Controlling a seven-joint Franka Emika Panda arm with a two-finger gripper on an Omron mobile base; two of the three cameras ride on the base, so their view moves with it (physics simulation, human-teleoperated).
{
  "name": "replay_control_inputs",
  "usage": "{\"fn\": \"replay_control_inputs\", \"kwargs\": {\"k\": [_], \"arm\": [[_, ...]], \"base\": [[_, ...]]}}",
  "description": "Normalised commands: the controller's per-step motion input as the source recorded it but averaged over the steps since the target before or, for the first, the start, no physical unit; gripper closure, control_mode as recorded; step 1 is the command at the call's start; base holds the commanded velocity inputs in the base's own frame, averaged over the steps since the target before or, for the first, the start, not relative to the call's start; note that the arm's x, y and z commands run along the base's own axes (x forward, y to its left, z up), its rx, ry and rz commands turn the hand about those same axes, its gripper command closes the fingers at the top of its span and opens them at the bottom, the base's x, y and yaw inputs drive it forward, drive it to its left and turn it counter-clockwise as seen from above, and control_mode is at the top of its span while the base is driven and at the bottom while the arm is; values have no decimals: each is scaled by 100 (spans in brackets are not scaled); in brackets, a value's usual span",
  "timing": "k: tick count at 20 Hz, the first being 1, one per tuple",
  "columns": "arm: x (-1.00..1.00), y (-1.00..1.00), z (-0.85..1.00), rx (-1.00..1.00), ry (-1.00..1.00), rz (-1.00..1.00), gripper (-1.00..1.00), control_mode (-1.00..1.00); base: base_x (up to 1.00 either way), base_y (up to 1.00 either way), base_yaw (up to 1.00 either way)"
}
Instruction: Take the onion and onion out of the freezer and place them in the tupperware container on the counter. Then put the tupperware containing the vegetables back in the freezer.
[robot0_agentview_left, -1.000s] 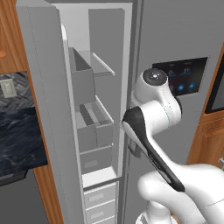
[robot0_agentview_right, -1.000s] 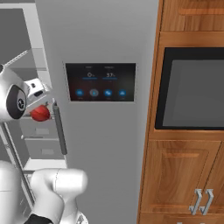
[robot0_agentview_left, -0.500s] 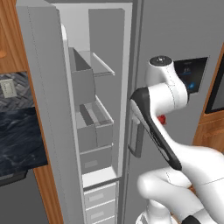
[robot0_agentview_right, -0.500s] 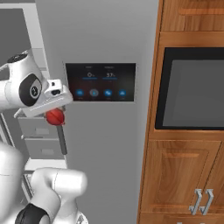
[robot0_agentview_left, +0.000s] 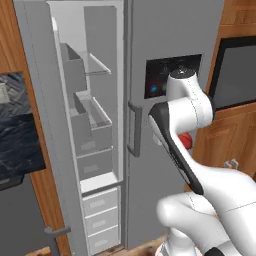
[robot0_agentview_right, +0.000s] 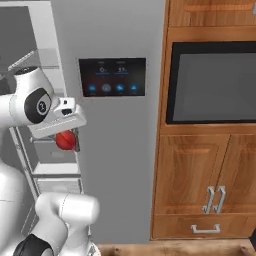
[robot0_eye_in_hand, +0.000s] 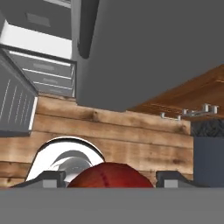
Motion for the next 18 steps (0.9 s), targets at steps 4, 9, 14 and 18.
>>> {"fn": "replay_control_inputs", "kwargs": {"k": [4,9,14,18], "arm": [[0,0,0,0,0,0,100,100],[0,0,0,0,0,0,100,100],[0,0,0,0,0,0,100,100],[0,0,0,0,0,0,100,100]], "base": [[-100,42,-20],[-97,98,-7],[-46,100,-6],[-21,100,-11]]}}
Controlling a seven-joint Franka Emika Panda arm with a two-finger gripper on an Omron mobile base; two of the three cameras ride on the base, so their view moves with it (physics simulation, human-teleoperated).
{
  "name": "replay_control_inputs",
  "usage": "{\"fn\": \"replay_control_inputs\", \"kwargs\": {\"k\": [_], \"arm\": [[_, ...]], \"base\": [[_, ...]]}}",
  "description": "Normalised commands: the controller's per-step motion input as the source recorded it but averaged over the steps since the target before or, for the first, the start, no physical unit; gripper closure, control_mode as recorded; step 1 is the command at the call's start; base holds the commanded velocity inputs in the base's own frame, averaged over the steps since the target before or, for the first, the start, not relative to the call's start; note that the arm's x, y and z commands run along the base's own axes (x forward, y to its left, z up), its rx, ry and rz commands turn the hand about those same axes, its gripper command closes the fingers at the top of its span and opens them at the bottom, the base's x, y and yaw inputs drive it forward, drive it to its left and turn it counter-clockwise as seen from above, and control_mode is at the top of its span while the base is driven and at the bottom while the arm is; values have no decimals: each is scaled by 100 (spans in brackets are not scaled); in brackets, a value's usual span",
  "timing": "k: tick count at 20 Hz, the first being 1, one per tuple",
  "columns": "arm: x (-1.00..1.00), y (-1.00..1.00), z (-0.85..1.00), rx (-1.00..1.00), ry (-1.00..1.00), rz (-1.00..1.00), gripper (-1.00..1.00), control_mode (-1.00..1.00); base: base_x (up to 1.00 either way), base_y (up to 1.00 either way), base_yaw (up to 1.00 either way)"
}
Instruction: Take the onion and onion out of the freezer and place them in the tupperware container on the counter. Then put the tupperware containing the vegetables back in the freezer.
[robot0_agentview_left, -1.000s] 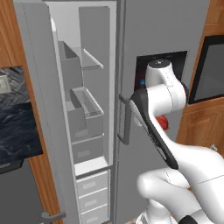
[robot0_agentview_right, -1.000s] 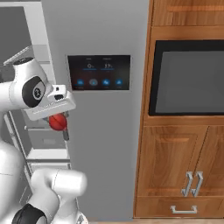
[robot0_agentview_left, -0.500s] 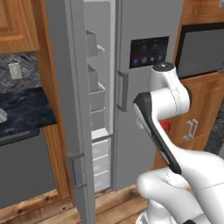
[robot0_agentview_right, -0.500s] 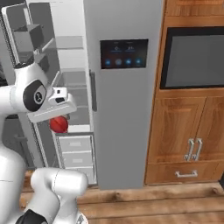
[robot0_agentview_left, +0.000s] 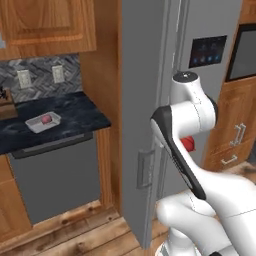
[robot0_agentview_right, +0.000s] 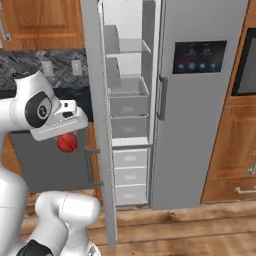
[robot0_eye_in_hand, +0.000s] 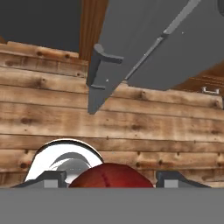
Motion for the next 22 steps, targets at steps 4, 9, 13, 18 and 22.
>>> {"fn": "replay_control_inputs", "kwargs": {"k": [4,9,13,18,22], "arm": [[0,0,0,0,0,0,100,100],[0,0,0,0,0,0,100,100],[0,0,0,0,0,0,100,100],[0,0,0,0,0,0,100,100],[0,0,0,0,0,0,100,100]], "base": [[8,100,-8],[66,100,-8],[93,100,-9],[85,99,-9],[83,82,-8]]}}
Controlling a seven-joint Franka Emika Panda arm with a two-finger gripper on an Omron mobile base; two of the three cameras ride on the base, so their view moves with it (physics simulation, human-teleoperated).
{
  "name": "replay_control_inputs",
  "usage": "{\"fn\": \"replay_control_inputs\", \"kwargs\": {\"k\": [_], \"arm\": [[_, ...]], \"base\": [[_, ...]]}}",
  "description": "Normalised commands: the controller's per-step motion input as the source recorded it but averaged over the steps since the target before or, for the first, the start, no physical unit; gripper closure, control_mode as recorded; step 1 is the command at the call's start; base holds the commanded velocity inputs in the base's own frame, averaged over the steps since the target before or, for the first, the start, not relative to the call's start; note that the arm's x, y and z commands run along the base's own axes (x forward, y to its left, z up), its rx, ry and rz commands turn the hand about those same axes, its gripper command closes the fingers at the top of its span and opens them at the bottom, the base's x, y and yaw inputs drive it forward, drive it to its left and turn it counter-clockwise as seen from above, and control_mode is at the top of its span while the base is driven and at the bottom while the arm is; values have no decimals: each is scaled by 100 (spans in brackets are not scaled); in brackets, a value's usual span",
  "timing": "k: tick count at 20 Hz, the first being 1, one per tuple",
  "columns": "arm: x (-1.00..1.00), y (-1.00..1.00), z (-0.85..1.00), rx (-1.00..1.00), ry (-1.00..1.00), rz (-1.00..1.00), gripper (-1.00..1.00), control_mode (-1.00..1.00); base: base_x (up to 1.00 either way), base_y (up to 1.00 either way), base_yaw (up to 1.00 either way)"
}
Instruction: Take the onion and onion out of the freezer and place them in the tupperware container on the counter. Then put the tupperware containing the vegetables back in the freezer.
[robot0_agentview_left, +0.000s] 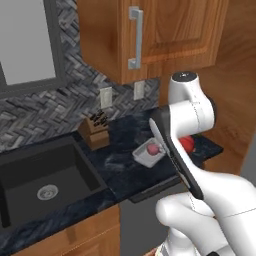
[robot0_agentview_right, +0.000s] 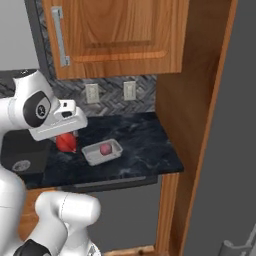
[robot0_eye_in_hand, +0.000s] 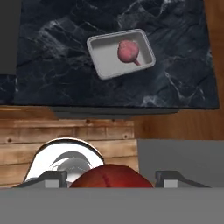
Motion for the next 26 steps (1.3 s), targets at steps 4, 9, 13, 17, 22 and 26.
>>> {"fn": "replay_control_inputs", "kwargs": {"k": [4,9,13,17,22,26], "arm": [[0,0,0,0,0,0,100,100],[40,-5,-52,3,0,1,100,-100],[53,-17,-99,7,-9,6,100,-100],[81,-2,-100,6,-5,9,100,-100],[88,0,-72,6,-3,5,100,-100],[51,0,-52,3,-9,3,100,-100]], "base": [[85,21,-1],[16,0,0],[0,0,0],[0,0,0],[0,0,0],[0,0,0]]}}
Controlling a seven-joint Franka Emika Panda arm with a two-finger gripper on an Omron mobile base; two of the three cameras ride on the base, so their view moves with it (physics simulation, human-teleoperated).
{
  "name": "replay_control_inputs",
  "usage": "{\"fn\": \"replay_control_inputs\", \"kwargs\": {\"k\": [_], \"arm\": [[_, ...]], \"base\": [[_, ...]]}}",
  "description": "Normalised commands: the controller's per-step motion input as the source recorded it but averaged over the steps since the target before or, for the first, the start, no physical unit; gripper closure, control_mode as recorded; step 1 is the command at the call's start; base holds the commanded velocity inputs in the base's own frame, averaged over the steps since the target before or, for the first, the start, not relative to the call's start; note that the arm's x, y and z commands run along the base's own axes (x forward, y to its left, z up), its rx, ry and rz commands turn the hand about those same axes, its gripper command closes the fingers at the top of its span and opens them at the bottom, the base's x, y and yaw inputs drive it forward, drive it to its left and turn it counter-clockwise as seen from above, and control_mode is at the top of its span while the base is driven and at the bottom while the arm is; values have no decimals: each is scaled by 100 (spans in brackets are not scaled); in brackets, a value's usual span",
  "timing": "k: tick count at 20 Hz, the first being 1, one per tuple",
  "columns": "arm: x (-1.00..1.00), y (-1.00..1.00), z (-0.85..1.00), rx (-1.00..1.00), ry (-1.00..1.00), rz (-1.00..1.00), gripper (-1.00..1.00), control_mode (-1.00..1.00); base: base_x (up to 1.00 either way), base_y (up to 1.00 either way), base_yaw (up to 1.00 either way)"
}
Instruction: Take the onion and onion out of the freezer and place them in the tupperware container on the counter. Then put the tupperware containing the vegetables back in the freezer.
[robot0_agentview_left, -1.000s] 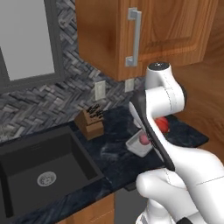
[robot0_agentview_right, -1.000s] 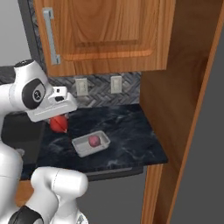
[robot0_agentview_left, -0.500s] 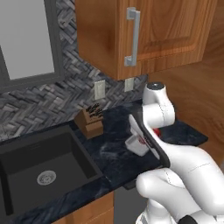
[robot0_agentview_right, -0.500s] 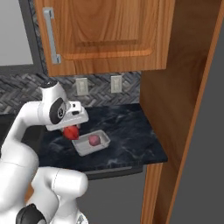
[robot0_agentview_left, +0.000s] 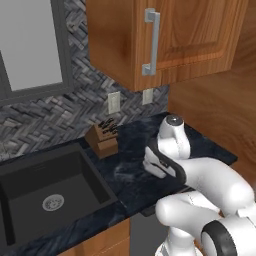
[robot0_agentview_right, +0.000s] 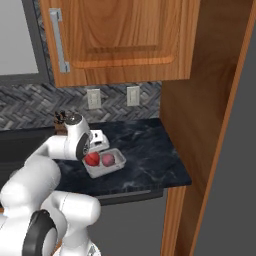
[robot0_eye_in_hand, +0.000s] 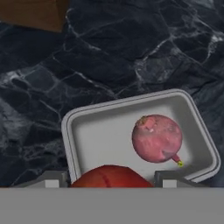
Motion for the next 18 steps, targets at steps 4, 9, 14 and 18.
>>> {"fn": "replay_control_inputs", "kwargs": {"k": [4,9,14,18], "arm": [[43,0,-16,1,-7,1,100,-100],[8,0,-29,0,-1,0,100,-100],[7,0,-17,0,0,0,100,-100],[45,0,-1,0,0,0,100,-100]], "base": [[0,0,0],[0,0,0],[0,0,0],[0,0,0]]}}
